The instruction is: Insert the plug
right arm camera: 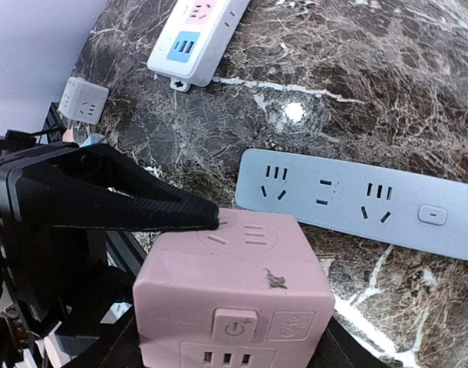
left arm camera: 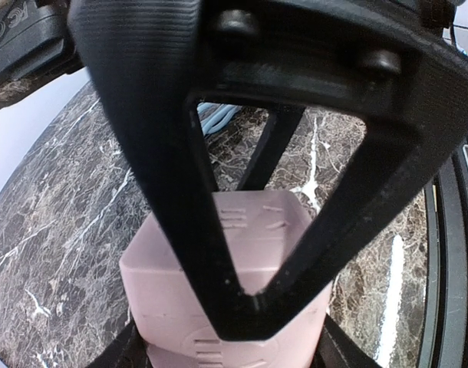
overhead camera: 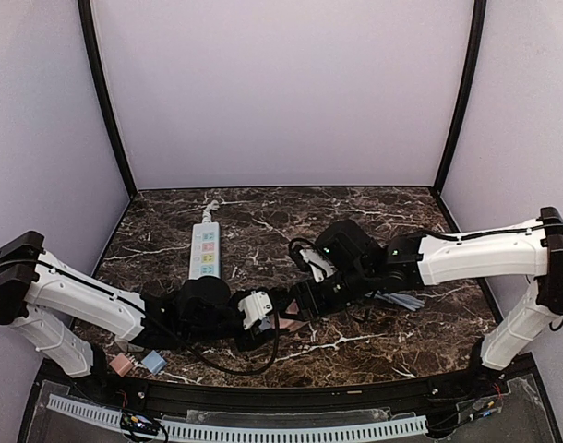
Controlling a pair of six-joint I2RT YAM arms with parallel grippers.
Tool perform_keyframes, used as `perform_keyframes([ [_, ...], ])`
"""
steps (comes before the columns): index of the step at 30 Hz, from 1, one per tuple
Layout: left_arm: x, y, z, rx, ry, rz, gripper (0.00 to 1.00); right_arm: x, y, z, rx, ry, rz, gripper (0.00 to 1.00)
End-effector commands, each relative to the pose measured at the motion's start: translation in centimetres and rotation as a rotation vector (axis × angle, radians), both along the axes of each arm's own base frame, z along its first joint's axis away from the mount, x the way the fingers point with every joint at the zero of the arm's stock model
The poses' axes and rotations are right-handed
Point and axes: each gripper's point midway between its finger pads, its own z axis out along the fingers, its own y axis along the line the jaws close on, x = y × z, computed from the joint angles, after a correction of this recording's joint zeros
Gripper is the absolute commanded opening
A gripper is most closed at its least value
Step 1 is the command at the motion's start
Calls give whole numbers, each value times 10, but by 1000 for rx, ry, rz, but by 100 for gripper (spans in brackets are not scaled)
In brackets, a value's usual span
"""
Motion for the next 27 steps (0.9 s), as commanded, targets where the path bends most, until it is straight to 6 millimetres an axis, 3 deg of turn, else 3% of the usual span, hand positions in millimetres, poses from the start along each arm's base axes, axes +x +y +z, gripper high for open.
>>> perform_keyframes([
  [1, 6, -8, 15, -36, -15, 11, 1, -3, 12, 7, 39, -4, 25, 60],
  [5, 6, -8, 14, -36, -18, 12, 5, -3, 12, 5, 34, -7, 27, 45],
  [7, 6, -8, 14, -36, -18, 11, 15, -3, 12, 5, 35, -7, 31, 39],
  [9, 6, -8, 14, -41, -17, 15, 29, -3, 12, 6, 36, -10, 29, 35],
  [11, 7, -6, 16, -46, -18, 20, 56, -2, 11, 7, 36, -19, 22, 34],
  [12, 7, -6, 16, -46, -19, 21, 77, -1, 10, 8, 35, -24, 20, 34],
  [14, 7, -4, 17, -47, -20, 24, 89, 0, 8, 10, 32, -35, 10, 34],
  [19, 7, -2, 20, -57, -26, 31, 98, 6, 1, 15, 16, -66, -17, 33],
  [27, 7, 5, 30, -90, -32, 52, 99, 17, -12, 23, -29, -132, -67, 33],
])
